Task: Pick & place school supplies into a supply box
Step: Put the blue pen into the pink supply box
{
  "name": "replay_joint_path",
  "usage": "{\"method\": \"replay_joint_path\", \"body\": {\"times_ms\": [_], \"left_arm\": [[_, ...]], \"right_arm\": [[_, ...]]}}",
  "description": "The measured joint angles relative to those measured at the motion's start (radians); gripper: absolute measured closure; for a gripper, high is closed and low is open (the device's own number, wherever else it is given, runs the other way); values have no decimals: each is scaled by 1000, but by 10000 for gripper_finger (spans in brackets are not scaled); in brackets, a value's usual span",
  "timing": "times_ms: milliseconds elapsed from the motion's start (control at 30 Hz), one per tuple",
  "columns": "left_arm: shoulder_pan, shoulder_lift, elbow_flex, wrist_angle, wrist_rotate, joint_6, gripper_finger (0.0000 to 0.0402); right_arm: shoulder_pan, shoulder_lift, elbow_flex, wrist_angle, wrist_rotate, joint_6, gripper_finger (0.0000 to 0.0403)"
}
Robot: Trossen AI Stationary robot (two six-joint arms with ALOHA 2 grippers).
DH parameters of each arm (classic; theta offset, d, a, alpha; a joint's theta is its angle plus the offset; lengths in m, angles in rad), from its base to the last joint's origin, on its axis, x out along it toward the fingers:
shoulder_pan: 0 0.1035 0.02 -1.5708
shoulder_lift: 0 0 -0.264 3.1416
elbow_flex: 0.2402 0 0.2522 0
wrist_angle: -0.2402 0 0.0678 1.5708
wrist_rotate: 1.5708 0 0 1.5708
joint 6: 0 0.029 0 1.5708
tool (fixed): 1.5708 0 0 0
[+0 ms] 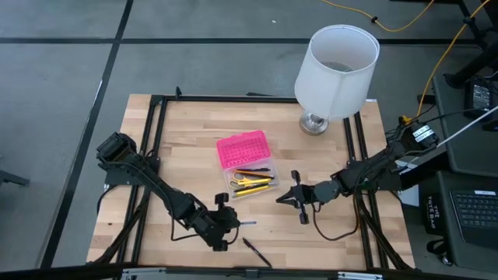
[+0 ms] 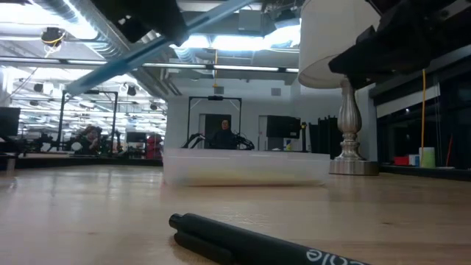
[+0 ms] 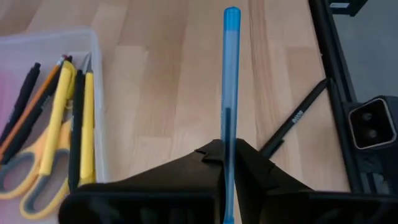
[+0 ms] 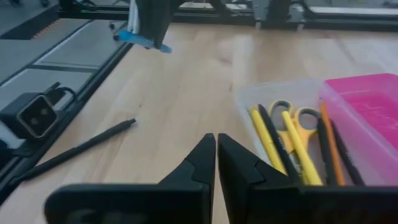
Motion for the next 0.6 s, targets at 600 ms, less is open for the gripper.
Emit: {"method": "replay_joint_path", "body": {"times_ms": [600], "left_arm": [[112, -1, 1, 91, 121, 161, 396]], "right_arm": [[55, 0, 0, -4, 103, -108, 380]]}}
